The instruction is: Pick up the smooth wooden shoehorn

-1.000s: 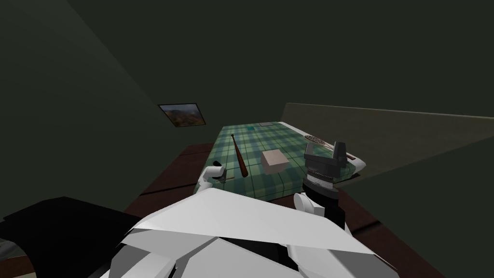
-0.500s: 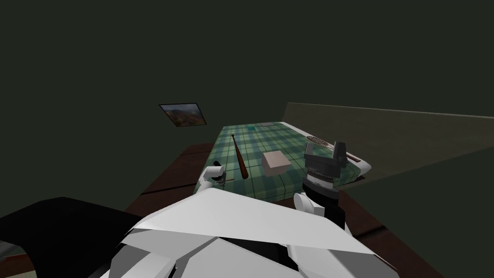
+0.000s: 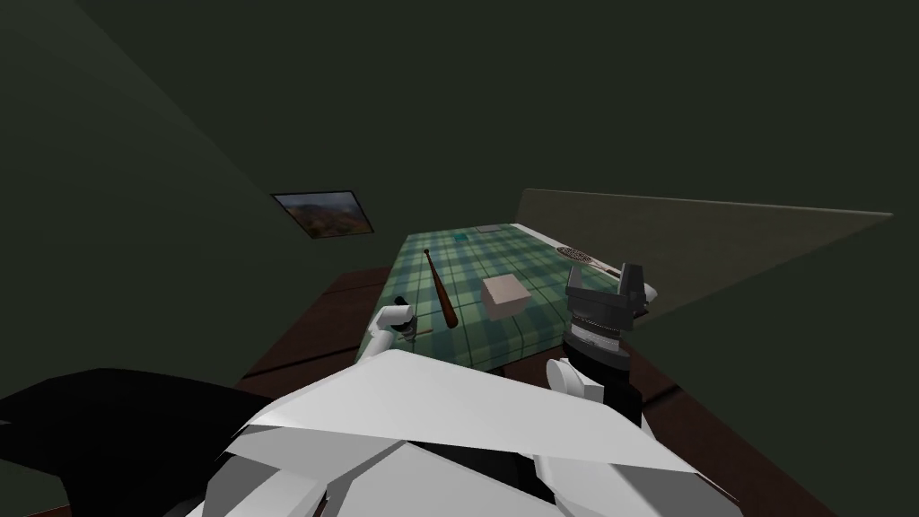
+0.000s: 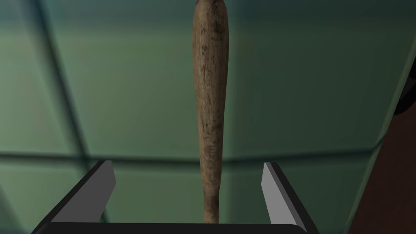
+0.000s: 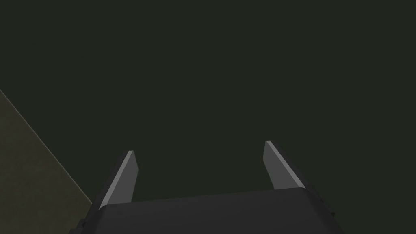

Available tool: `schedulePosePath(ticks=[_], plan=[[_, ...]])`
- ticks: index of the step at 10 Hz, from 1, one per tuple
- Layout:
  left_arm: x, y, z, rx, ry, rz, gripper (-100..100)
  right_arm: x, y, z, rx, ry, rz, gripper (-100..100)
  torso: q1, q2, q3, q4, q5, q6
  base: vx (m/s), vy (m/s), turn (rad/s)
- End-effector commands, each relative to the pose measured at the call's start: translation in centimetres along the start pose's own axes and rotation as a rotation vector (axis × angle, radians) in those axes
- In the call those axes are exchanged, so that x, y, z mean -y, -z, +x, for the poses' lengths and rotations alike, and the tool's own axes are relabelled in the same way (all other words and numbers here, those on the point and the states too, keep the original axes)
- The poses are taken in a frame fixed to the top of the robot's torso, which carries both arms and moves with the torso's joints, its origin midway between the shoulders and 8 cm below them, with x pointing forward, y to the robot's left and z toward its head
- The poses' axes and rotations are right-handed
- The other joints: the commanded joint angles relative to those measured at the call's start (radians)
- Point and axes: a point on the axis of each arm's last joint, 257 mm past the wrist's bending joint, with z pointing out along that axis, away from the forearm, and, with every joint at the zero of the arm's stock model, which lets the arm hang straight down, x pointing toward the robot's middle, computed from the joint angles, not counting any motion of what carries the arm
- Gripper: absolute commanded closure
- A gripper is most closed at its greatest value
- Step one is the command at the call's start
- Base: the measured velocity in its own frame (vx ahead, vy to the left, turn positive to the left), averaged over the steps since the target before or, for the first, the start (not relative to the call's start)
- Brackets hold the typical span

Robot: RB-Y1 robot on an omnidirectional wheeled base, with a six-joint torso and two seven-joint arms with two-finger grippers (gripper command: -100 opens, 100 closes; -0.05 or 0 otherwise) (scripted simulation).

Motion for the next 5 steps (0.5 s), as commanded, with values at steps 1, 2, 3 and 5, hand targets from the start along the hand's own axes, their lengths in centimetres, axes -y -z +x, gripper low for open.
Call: schedulePosePath(ticks=[1, 2, 3, 5], plan=[[-0.5, -0.6, -0.4, 0.005, 0.007, -0.018, -100, 0.0, 0.0, 0.0, 0.000, 0.000, 0.000, 0, 0.000, 0.000, 0.000, 0.000, 0.000, 0.000, -0.047, 0.000, 0.016], [1.6, -0.3, -1.3, 0.008, 0.030, 0.015, -100, 0.0, 0.0, 0.0, 0.000, 0.000, 0.000, 0, 0.001, -0.001, -0.001, 0.000, 0.000, 0.000, -0.078, -0.004, -0.189], [0.5, -1.1, -1.7, 0.015, 0.037, -0.019, -100, 0.0, 0.0, 0.0, 0.000, 0.000, 0.000, 0, 0.000, -0.001, 0.000, 0.000, 0.000, 0.001, -0.077, -0.006, -0.139], [1.9, -1.3, -2.8, 0.019, 0.065, -0.008, -100, 0.0, 0.0, 0.0, 0.000, 0.000, 0.000, 0, 0.000, 0.001, 0.000, 0.000, 0.000, 0.001, -0.088, -0.021, -0.173]])
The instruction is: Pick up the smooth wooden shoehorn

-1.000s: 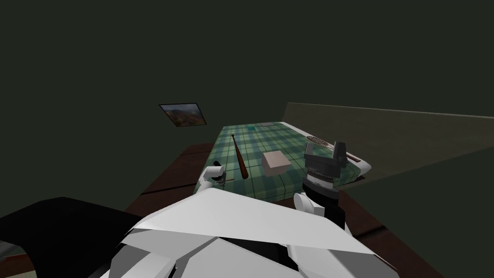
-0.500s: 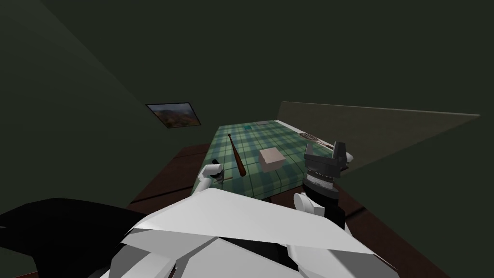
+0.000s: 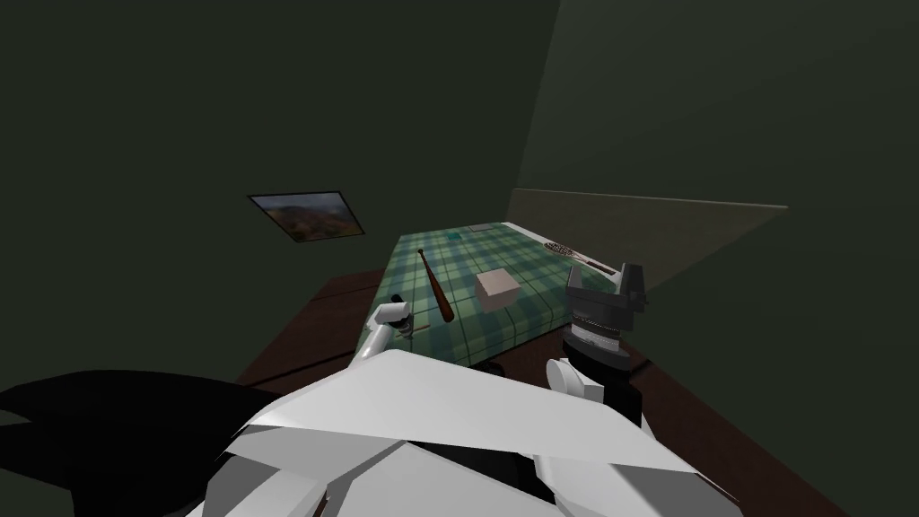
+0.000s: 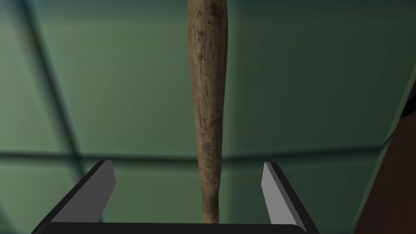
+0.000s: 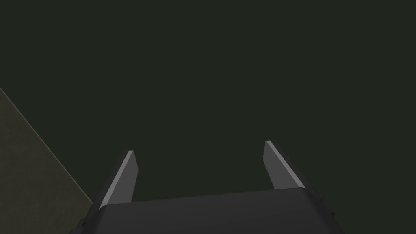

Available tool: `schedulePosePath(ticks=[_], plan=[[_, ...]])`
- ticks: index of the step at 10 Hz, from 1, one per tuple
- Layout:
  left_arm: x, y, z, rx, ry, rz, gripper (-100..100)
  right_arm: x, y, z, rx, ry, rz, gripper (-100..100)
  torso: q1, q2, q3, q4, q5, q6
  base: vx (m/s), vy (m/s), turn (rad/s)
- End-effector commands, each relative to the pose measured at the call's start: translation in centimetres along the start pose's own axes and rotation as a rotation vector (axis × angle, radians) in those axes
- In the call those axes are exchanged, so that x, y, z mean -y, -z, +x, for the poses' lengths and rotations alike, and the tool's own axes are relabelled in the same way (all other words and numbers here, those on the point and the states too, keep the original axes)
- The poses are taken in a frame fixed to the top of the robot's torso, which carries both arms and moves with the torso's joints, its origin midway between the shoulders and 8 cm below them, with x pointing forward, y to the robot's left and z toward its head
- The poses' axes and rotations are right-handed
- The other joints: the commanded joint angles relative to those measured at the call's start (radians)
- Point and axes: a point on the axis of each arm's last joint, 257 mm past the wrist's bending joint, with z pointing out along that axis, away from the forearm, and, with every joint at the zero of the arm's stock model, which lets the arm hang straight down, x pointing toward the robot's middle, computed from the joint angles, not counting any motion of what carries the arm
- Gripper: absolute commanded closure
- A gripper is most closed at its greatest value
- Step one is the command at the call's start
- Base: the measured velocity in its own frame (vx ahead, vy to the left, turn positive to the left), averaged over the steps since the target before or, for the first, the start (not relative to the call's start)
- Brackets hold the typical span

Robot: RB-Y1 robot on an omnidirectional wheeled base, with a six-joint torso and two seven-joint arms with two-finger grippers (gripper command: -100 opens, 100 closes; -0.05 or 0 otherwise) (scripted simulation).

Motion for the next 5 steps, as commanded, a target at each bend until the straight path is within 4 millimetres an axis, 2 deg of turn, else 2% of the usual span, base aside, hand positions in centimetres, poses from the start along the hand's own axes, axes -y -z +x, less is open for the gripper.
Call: schedulePosePath(ticks=[1, 2, 3, 4, 5], plan=[[-0.6, -0.6, -0.4, 0.006, 0.009, -0.021, -100, 0.0, 0.0, 0.0, 0.000, 0.000, 0.000, 0, 0.000, 0.000, 0.000, 0.000, 0.000, 0.000, -0.032, -0.007, 0.010], [1.6, -0.2, -1.1, 0.004, 0.035, 0.011, -100, 0.0, 0.0, 0.0, 0.000, 0.000, 0.000, 0, 0.001, -0.002, -0.001, 0.000, 0.000, 0.000, -0.065, -0.005, -0.201], [0.8, -0.8, -1.4, 0.009, 0.040, -0.011, -100, 0.0, 0.0, 0.0, 0.000, 0.000, 0.000, 0, 0.001, -0.001, -0.001, 0.000, 0.000, 0.001, -0.069, -0.009, -0.155], [0.5, -1.0, -1.5, 0.011, 0.042, -0.020, -100, 0.0, 0.0, 0.0, 0.000, 0.000, 0.000, 0, 0.001, -0.001, -0.001, 0.000, 0.000, 0.000, -0.032, -0.010, 0.012], [2.7, -0.5, -2.2, 0.007, 0.069, 0.013, -100, 0.0, 0.0, 0.0, 0.000, 0.000, 0.000, 0, 0.001, -0.003, -0.001, -0.001, 0.000, 0.000, -0.063, -0.031, -0.208]])
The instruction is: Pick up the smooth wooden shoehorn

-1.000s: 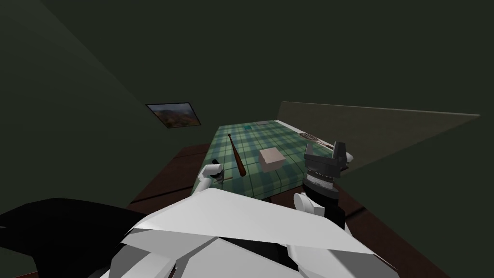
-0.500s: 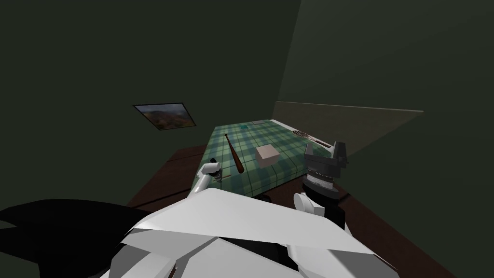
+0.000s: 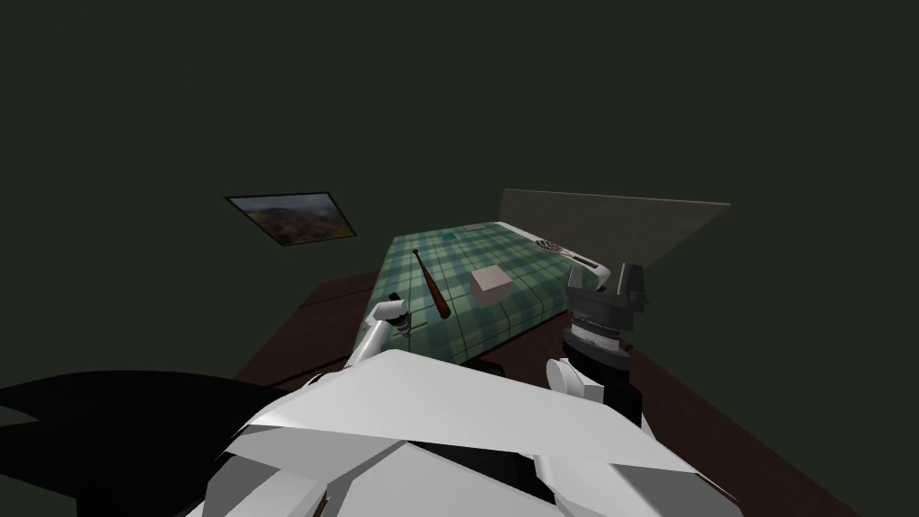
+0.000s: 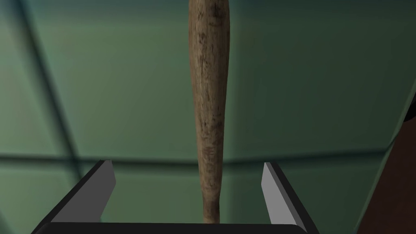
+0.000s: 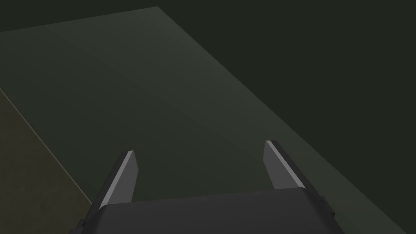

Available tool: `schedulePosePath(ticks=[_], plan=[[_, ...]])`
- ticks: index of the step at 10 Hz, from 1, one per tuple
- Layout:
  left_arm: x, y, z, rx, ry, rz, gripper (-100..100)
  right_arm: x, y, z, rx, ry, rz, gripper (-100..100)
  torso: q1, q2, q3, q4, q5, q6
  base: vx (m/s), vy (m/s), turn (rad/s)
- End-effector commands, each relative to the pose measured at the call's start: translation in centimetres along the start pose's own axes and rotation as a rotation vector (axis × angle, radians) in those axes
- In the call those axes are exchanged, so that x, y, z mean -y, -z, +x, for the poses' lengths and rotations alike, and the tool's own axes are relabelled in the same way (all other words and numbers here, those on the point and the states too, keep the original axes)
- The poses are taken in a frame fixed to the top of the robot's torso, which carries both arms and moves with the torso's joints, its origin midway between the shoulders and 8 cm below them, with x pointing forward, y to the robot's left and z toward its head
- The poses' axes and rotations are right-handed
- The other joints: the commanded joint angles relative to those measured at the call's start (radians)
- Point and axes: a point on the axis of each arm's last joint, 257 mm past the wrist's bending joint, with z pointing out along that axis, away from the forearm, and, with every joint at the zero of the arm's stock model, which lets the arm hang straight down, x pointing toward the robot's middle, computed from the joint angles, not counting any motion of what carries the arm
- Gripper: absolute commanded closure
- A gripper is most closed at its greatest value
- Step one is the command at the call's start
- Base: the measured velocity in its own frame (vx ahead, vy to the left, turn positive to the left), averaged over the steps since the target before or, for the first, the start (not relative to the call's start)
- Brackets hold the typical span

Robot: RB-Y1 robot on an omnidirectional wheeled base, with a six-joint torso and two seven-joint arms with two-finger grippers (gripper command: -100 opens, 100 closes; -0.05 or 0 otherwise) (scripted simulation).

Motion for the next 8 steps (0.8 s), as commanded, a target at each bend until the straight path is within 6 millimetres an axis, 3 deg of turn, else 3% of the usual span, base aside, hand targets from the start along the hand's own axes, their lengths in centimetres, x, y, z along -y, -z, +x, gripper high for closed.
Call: schedulePosePath(ticks=[1, 2, 4, 5, 6, 7, 8], plan=[[0.4, -0.4, -0.8, 0.002, 0.019, -0.006, -100, 0.0, 0.0, 0.0, 0.000, 0.000, 0.000, 0, 0.000, 0.000, 0.000, 0.000, 0.000, 0.000, -0.069, -0.025, -0.136], [2.6, 0.2, -1.3, -0.005, 0.047, 0.029, -100, 0.0, 0.0, 0.0, 0.000, 0.000, 0.000, 0, 0.000, 0.000, 0.000, 0.000, 0.000, -0.001, -0.095, -0.033, -0.202], [1.0, -0.9, -1.8, 0.005, 0.057, -0.015, -100, 0.0, 0.0, 0.0, 0.000, 0.000, 0.000, 0, 0.001, 0.002, 0.001, 0.000, 0.000, -0.001, -0.056, -0.008, -0.050], [3.0, -0.5, -2.4, -0.002, 0.088, 0.012, -100, 0.0, 0.0, 0.0, 0.000, 0.000, 0.000, 0, 0.002, 0.000, 0.000, 0.000, 0.001, -0.001, -0.083, -0.015, -0.162], [2.0, -1.1, -2.7, 0.004, 0.094, -0.013, -100, 0.0, 0.0, 0.0, 0.000, 0.000, 0.000, 0, 0.003, -0.001, 0.000, 0.000, 0.002, 0.000, -0.077, -0.021, -0.151], [4.0, -0.6, -3.1, -0.006, 0.126, 0.015, -100, 0.0, 0.0, 0.0, 0.000, 0.000, 0.000, 0, 0.004, -0.001, -0.001, -0.001, 0.002, 0.000, -0.089, -0.035, -0.272], [3.5, -0.9, -3.3, -0.003, 0.130, 0.001, -100, 0.0, 0.0, 0.0, 0.000, 0.000, 0.000, 0, 0.003, -0.001, -0.001, 0.000, 0.002, 0.000, -0.079, -0.023, -0.114]])
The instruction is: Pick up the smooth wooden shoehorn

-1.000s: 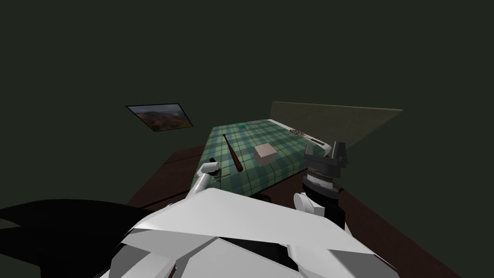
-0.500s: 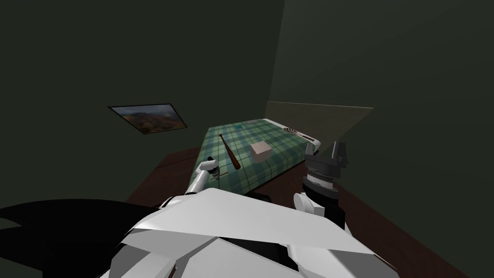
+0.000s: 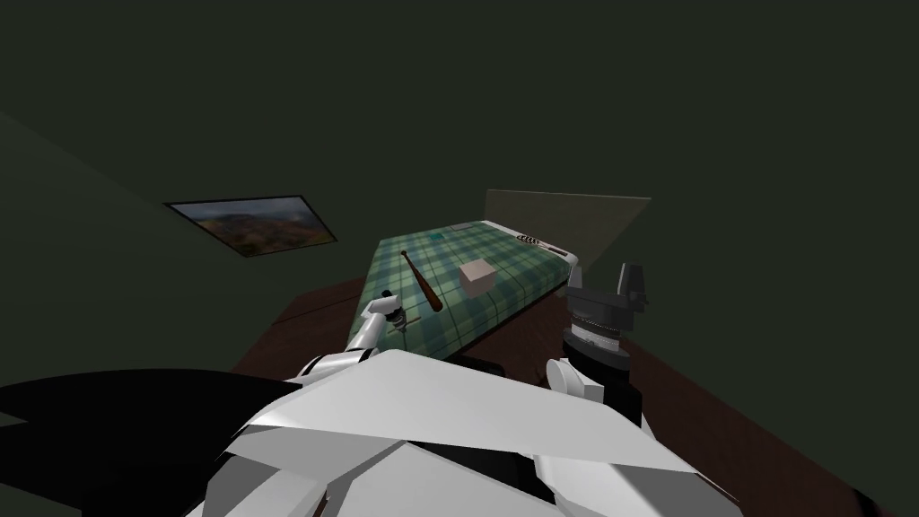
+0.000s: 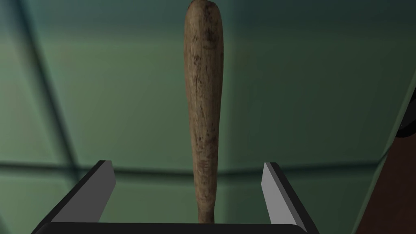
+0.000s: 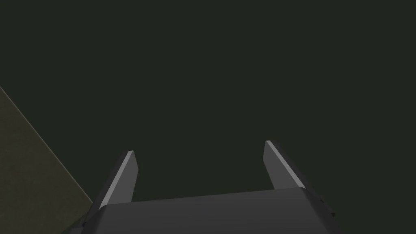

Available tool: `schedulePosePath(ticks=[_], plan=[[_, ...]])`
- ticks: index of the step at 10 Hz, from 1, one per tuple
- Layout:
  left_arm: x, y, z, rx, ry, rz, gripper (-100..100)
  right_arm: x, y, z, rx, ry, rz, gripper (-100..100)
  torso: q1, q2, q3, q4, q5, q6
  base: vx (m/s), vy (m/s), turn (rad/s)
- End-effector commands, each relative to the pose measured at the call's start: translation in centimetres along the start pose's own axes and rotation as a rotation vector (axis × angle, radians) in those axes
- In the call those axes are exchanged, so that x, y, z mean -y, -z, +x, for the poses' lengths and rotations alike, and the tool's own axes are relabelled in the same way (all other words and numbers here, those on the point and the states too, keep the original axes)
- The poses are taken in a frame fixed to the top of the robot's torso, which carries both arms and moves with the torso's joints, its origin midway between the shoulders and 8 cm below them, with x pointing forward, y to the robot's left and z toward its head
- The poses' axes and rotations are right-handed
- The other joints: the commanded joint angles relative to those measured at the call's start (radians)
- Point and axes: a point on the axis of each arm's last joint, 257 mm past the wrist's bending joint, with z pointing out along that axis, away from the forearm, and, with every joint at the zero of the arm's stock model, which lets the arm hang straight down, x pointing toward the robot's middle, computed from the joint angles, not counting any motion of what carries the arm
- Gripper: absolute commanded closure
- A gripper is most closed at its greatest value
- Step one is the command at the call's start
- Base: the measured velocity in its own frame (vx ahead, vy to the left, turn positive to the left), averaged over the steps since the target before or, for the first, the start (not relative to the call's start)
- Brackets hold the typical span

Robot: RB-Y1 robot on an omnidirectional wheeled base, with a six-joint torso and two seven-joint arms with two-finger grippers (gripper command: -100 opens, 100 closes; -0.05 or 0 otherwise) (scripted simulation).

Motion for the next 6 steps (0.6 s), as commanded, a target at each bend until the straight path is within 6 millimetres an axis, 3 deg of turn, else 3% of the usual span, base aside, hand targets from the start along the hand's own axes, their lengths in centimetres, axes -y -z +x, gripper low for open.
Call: schedulePosePath(ticks=[1, 2, 3, 4, 5, 6], plan=[[-0.4, -0.4, -0.3, 0.004, 0.010, -0.015, -100, 0.0, 0.0, 0.0, 0.000, 0.000, 0.000, 0, 0.000, 0.000, 0.000, 0.000, 0.000, 0.000, -0.028, -0.010, 0.035], [1.7, 0.2, -0.4, -0.010, 0.042, 0.014, -100, 0.0, 0.0, 0.0, 0.000, 0.000, 0.000, 0, 0.001, -0.002, -0.001, -0.001, 0.000, 0.000, -0.053, -0.036, -0.185], [0.6, -0.5, -0.8, -0.003, 0.049, -0.014, -100, 0.0, 0.0, 0.0, 0.000, 0.000, 0.000, 0, 0.000, -0.002, -0.001, 0.000, 0.000, 0.001, -0.059, -0.039, -0.165], [1.0, -0.3, -0.6, -0.004, 0.042, -0.004, -100, 0.0, 0.0, 0.0, 0.000, 0.000, 0.000, 0, -0.001, -0.002, -0.001, 0.000, 0.000, 0.000, -0.022, -0.015, -0.015], [0.9, -0.3, -0.6, -0.004, 0.043, -0.005, 100, 0.0, 0.0, 0.0, 0.000, 0.000, 0.000, 0, 0.001, -0.003, -0.002, -0.001, 0.000, 0.000, 0.000, 0.000, 0.000], [0.9, -0.3, -0.6, -0.004, 0.043, -0.005, 100, 0.0, 0.0, 0.0, 0.000, 0.000, 0.000, 0, 0.001, -0.004, -0.002, -0.001, 0.000, 0.000, 0.000, 0.000, 0.000]])
